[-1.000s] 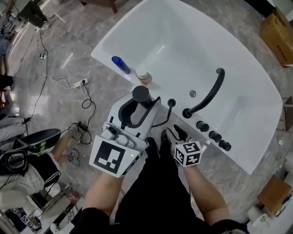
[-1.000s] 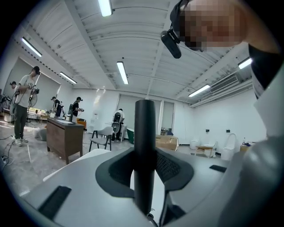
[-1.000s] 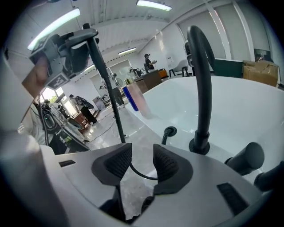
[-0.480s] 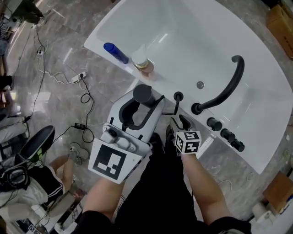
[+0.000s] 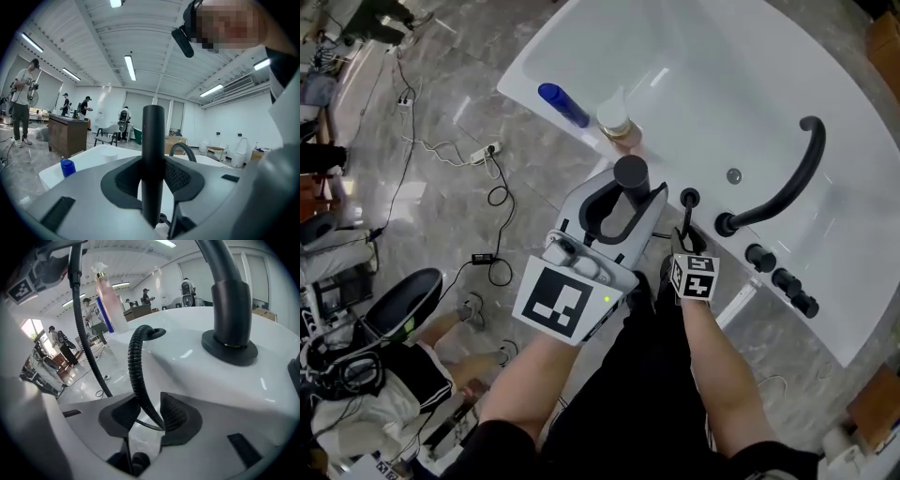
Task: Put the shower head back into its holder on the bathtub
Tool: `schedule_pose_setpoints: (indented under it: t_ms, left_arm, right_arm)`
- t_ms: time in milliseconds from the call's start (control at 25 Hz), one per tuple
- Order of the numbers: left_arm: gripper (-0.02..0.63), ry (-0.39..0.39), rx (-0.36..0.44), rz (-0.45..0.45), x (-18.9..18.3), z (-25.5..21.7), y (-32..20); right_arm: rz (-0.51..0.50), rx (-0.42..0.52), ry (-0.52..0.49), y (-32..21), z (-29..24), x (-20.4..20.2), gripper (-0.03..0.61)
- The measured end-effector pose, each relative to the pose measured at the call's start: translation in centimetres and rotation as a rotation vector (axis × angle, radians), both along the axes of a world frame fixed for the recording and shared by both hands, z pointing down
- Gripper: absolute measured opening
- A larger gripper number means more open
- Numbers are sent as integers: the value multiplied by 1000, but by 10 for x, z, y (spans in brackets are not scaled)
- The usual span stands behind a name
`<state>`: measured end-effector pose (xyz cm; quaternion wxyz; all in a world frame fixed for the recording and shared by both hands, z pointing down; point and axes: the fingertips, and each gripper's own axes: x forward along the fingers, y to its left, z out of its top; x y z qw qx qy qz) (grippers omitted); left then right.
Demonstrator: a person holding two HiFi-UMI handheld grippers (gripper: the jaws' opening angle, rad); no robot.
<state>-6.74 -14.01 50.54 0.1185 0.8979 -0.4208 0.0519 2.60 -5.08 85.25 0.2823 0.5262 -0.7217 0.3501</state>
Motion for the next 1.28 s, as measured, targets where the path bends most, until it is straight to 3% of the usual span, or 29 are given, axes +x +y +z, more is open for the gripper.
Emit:
schedule_pose_setpoints:
  t_ms: [160, 440, 680, 840, 1120, 1280]
  left_arm:
    - [140, 6, -1, -9, 3, -2, -5]
    - [140, -22, 3, -11, 6, -9, -7]
    - [140, 34, 57, -12, 11, -79, -12]
    - [140, 39, 107, 6, 20, -121, -23]
    - [140, 48, 119, -13, 25, -152, -43]
    - [140, 42, 139, -17, 23, -167, -53]
  right_arm:
    - [-34, 3, 28, 3, -6, -5, 81]
    - [-79, 11, -68, 17, -50, -13, 72]
    - [-71, -31, -124, 6, -102, -7, 74]
    - [-97, -103, -133, -10, -120, -7, 74]
    - [-97, -266, -131, -24, -115, 0, 77]
    - [-86, -287, -112, -34, -110, 3, 78]
